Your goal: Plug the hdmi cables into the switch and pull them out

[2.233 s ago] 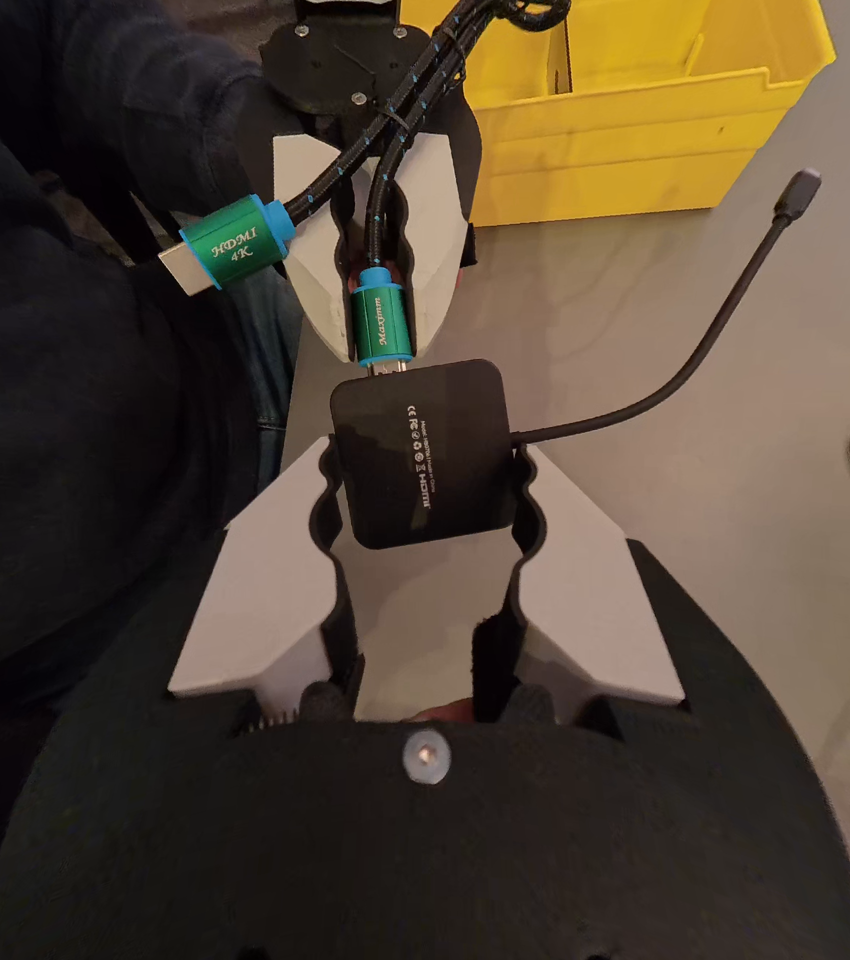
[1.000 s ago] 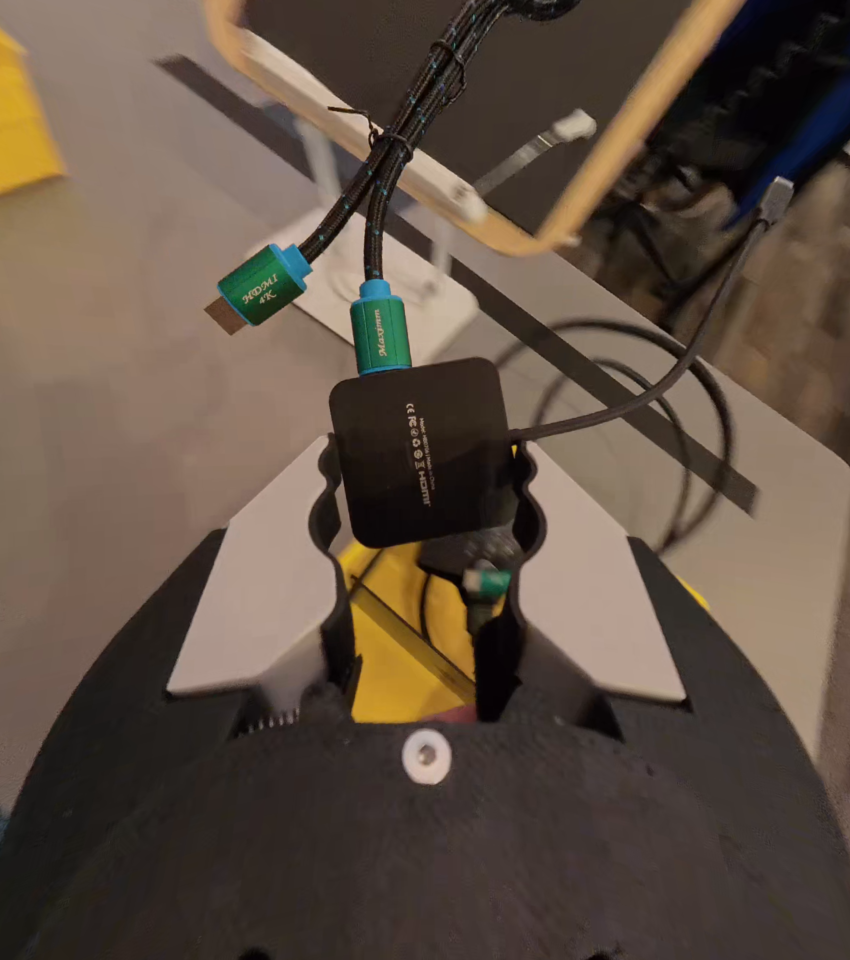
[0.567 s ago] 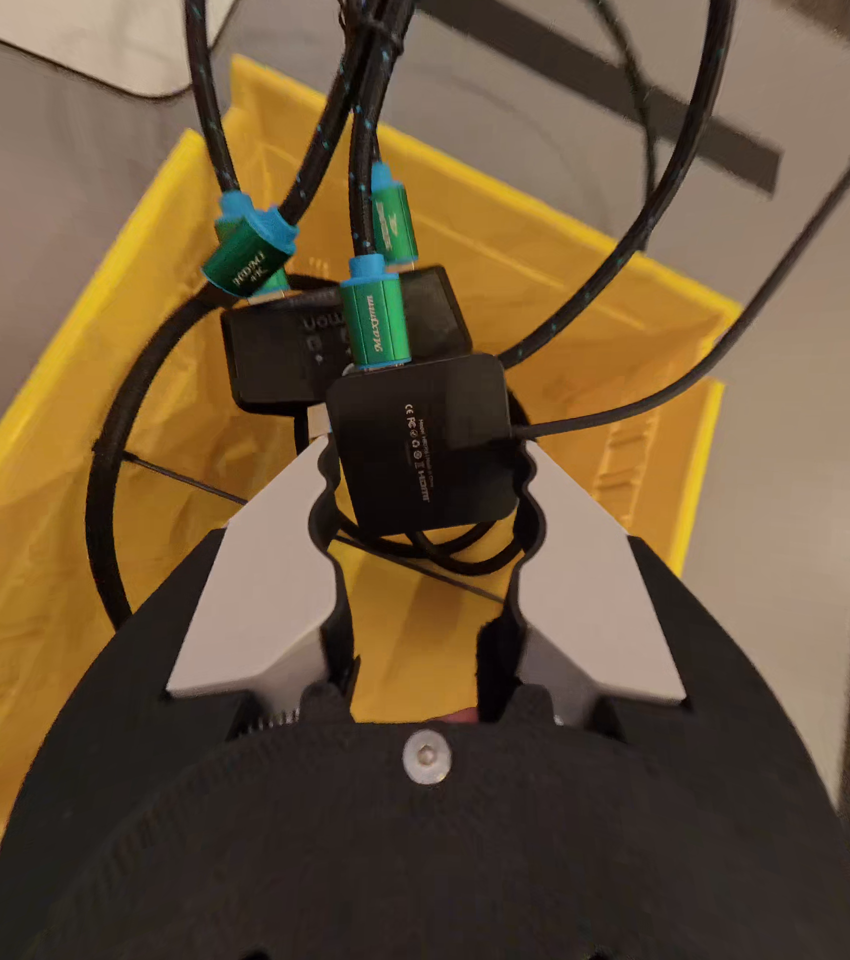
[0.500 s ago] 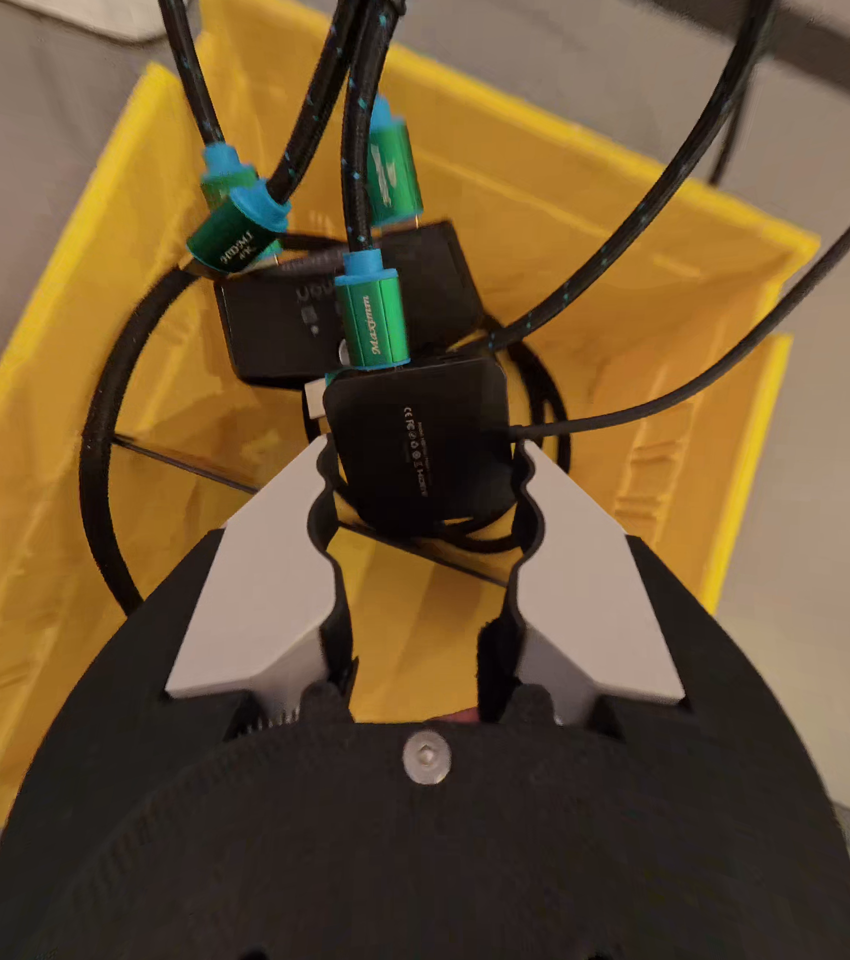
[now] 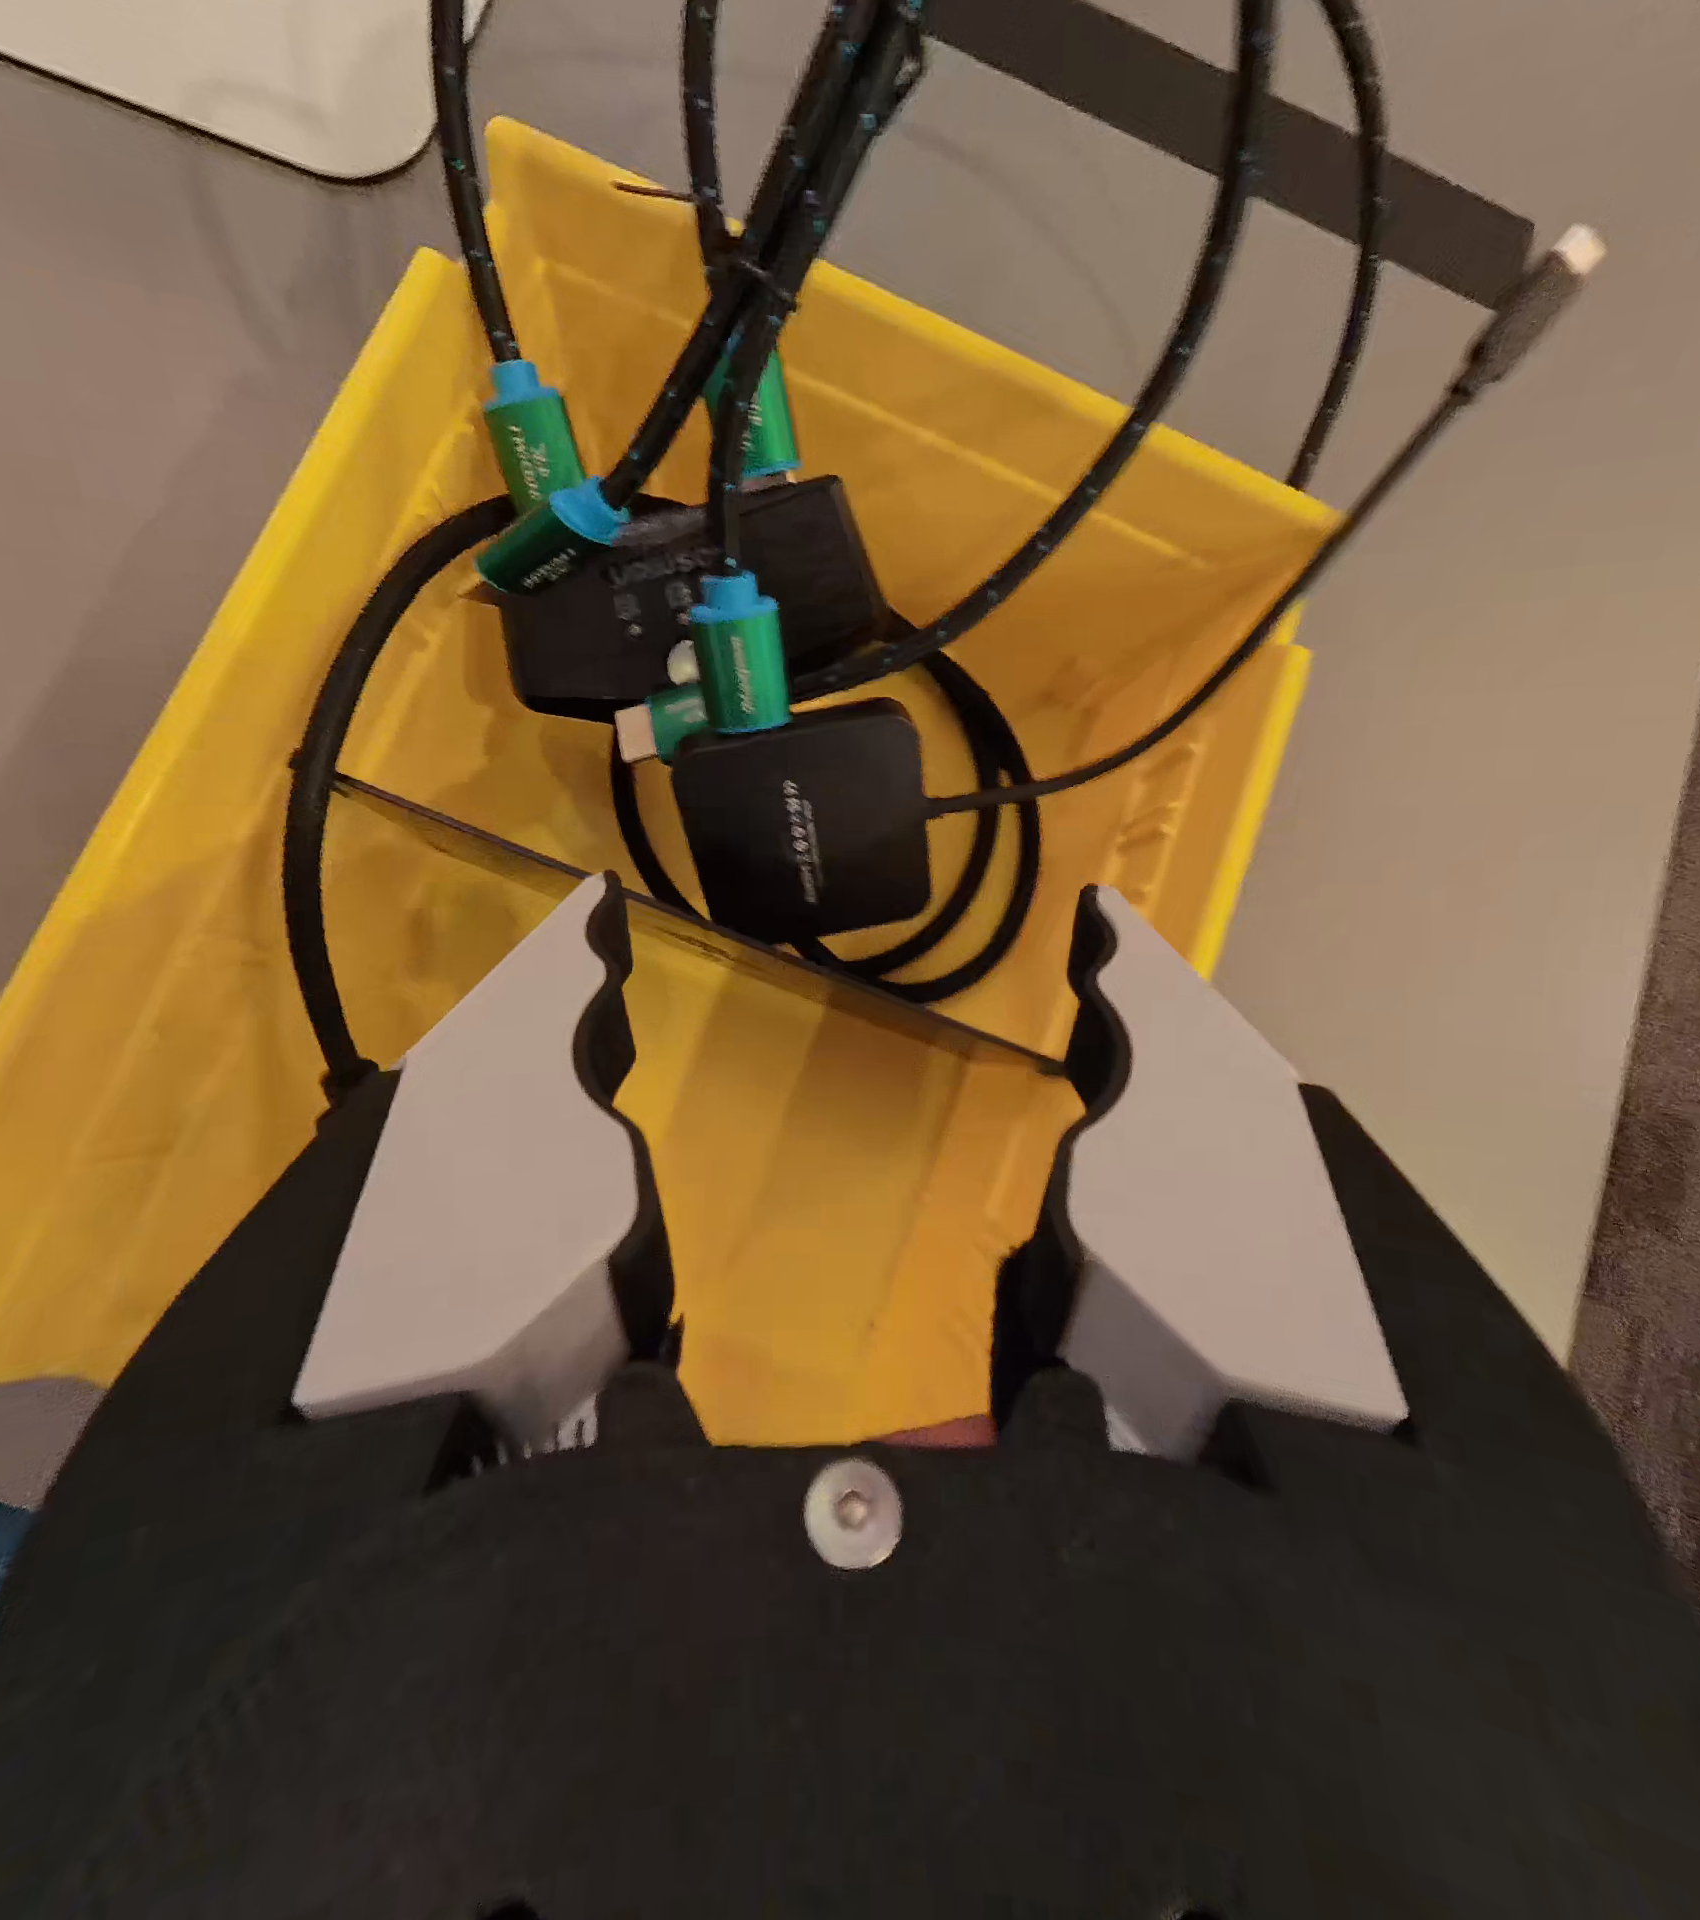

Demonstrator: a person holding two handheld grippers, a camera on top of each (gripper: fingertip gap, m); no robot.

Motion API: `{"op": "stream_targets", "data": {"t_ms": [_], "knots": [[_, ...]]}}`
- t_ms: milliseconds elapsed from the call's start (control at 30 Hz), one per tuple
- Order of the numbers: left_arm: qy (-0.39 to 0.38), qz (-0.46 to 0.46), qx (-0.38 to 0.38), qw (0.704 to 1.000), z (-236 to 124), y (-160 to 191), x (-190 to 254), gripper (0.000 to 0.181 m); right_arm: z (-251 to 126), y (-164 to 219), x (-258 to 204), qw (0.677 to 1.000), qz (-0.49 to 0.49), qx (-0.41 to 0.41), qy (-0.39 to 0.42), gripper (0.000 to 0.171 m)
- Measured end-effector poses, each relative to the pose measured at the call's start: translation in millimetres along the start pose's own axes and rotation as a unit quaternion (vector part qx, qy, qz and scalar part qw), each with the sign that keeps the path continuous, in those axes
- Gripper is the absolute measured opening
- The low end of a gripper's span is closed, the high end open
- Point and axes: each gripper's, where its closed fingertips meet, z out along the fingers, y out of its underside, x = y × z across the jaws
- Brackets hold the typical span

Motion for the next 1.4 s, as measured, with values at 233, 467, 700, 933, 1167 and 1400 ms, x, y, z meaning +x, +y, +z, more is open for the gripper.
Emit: {"op": "stream_targets", "data": {"t_ms": [233,467,700,933,1167,1400], "knots": [[-0.146,0.070,0.002,0.987,-61.4,-31.0,-53.2,0.044,-19.4,39.6,42.6,0.998,0.026,-0.025,0.048,0.086],[-0.363,0.055,-0.048,0.929,-204.2,-25.9,-143.0,0.059,-8.5,82.6,54.1,0.996,0.037,-0.072,0.034,0.078],[-0.517,0.012,-0.184,0.836,-332.5,69.2,-182.3,0.074,15.8,98.1,34.6,0.994,0.021,-0.099,-0.034,0.060],[-0.572,-0.016,-0.308,0.760,-387.2,147.4,-189.6,0.081,29.8,101.5,24.9,0.994,0.003,-0.105,-0.038,0.039],[-0.557,-0.044,-0.307,0.770,-385.3,165.0,-191.9,0.046,31.7,100.2,28.7,0.995,0.004,-0.093,-0.031,0.023],[-0.521,-0.066,-0.344,0.778,-375.0,190.8,-189.5,0.035,32.5,100.2,27.8,0.995,0.009,-0.093,-0.039,0.022]]}}
